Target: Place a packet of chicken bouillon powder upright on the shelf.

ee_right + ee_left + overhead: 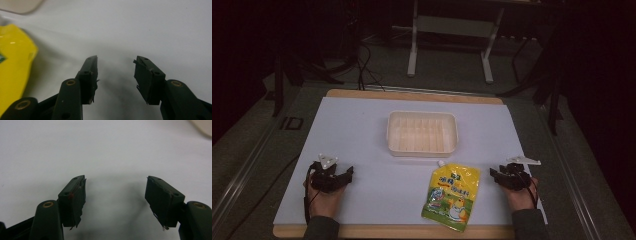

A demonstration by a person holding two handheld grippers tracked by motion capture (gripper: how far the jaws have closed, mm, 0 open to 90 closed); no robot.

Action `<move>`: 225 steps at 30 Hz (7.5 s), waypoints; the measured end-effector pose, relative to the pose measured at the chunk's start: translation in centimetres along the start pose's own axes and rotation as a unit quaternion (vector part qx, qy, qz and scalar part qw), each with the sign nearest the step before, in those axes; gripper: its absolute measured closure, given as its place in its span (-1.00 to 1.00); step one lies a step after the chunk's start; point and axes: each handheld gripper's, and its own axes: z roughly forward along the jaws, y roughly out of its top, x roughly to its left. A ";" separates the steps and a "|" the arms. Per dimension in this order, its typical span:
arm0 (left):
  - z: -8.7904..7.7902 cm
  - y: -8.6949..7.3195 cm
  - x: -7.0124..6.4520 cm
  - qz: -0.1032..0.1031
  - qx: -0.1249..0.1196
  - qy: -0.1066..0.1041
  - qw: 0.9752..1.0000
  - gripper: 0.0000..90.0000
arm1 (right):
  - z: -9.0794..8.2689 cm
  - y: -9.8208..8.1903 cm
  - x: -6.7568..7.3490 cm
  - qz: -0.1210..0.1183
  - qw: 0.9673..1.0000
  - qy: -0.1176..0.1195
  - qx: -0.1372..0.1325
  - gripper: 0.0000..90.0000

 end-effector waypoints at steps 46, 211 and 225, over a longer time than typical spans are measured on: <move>0.1 -0.1 -0.2 0.014 -0.002 0.027 1.000 -0.23 | -0.3 1.3 3.4 -0.053 0.990 0.132 0.005 -0.30; 0.1 -0.2 -0.5 0.023 -0.003 0.039 0.999 -0.25 | -8.7 7.3 4.5 -0.026 0.935 0.352 -0.040 1.00; 0.0 -0.2 -0.5 0.022 -0.004 0.040 0.999 -0.25 | -8.8 7.5 6.1 -0.032 0.936 0.333 -0.114 1.00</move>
